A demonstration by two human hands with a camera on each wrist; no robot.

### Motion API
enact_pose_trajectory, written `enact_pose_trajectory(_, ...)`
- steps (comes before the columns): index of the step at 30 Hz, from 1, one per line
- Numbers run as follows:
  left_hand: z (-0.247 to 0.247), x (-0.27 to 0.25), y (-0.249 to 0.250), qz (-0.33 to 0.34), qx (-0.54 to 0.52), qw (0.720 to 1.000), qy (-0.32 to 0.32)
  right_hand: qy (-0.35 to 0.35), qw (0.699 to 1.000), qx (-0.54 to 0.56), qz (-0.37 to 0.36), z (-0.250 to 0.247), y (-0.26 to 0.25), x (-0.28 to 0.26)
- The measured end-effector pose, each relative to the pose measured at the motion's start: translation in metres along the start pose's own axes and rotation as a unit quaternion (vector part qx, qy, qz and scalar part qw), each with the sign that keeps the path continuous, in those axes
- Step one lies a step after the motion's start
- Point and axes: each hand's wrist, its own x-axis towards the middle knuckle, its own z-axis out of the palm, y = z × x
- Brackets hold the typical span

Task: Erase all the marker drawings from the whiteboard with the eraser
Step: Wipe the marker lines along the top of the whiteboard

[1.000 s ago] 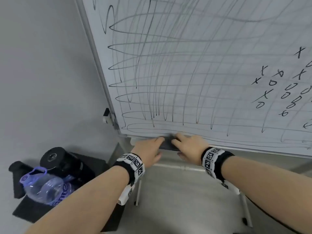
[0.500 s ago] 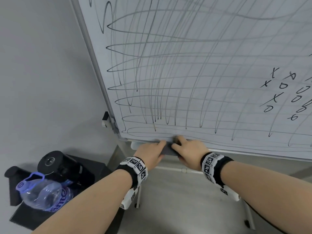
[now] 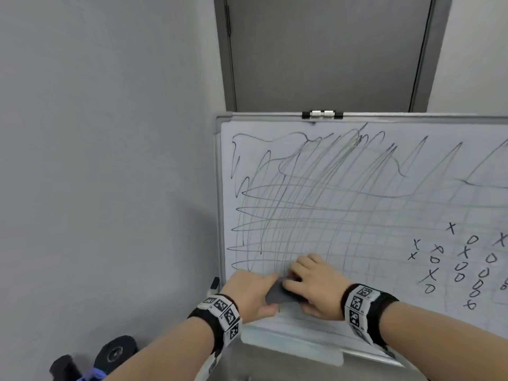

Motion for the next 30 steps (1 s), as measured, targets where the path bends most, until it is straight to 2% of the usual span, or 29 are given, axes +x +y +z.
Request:
enact_pose_trajectory(4,-0.059,0.005,-0.018,0.000,0.020,0.997,0.075,0.037,0.999,-0.020,-0.008,-0.055,0.022,0.019)
enact_pose_trajectory(8,-0.125,0.009,-0.043,-0.034,-0.007,0.985,0.171,0.132,0.988,-0.075,-0.018,-0.106,0.050,0.045)
enact_pose_trajectory(10,-0.157,0.015,-0.066,-0.060,0.002,0.962,0.268,0.192,0.975,-0.109,-0.012,-0.133,0.065,0.060)
enact_pose_trajectory(12,-0.189,0.028,-0.091,-0.134,-0.017,0.917,0.375,0.250,0.960,-0.130,0.008,-0.159,0.077,0.076)
enact_pose_trajectory(14,-0.220,0.042,-0.112,-0.180,-0.058,0.886,0.422,0.300,0.943,-0.136,0.037,-0.185,0.085,0.093)
enact_pose_trajectory(16,-0.244,0.057,-0.125,-0.169,-0.095,0.891,0.410,0.325,0.932,-0.148,0.061,-0.204,0.091,0.109)
enact_pose_trajectory(19,-0.260,0.077,-0.130,-0.147,-0.174,0.907,0.353,0.321,0.928,-0.176,0.068,-0.213,0.095,0.129)
enact_pose_trajectory(21,-0.259,0.087,-0.129,-0.164,-0.252,0.905,0.301,0.310,0.931,-0.180,0.069,-0.206,0.095,0.138)
enact_pose_trajectory(23,-0.254,0.094,-0.129,-0.167,-0.300,0.893,0.291,0.296,0.938,-0.172,0.062,-0.187,0.091,0.144)
enact_pose_trajectory(25,-0.249,0.100,-0.134,-0.166,-0.293,0.892,0.301,0.256,0.951,-0.172,0.018,-0.156,0.079,0.144)
enact_pose_trajectory(28,-0.246,0.107,-0.141,-0.165,-0.232,0.915,0.285,0.161,0.966,-0.192,-0.055,-0.111,0.057,0.134)
enact_pose_trajectory(30,-0.244,0.109,-0.143,-0.169,-0.188,0.923,0.290,0.170,0.962,-0.207,-0.043,-0.109,0.057,0.135)
